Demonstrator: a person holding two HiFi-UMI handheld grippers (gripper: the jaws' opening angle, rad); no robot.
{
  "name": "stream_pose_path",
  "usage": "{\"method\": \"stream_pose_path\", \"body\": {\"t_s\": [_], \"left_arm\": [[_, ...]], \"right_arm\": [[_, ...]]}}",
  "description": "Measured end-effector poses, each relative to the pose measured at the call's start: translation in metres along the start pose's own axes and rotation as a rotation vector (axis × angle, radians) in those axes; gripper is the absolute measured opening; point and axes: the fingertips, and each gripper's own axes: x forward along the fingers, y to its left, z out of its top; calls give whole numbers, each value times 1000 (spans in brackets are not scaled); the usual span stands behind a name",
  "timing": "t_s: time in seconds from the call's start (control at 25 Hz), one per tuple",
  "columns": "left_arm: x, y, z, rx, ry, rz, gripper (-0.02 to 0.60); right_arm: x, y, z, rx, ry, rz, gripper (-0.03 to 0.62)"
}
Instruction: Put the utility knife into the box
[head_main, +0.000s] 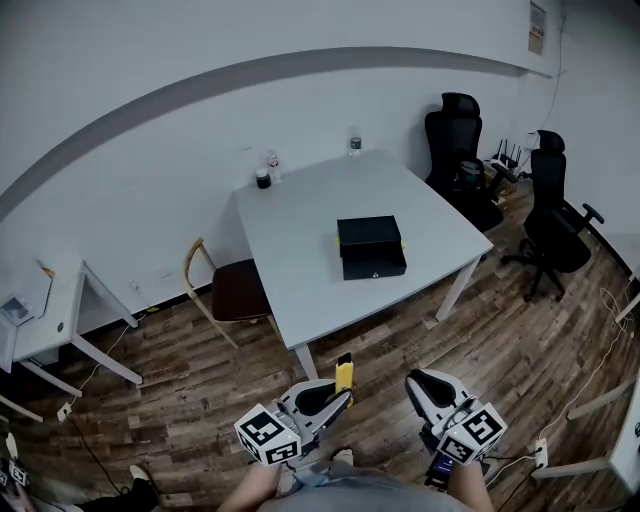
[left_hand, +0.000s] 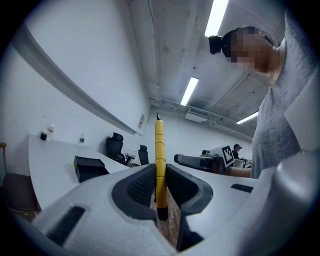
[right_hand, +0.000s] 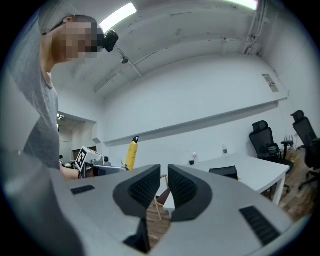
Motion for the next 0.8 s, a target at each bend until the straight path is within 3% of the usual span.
{"method": "stream_pose_path", "body": {"t_s": [0.24, 0.8], "left_arm": [[4, 25, 6, -15, 1, -16, 75], [17, 40, 3, -38, 18, -49, 75]], "right_arm": [[22, -4, 0, 3, 2, -20, 46], [32, -20, 5, -2, -2, -55, 46]]}}
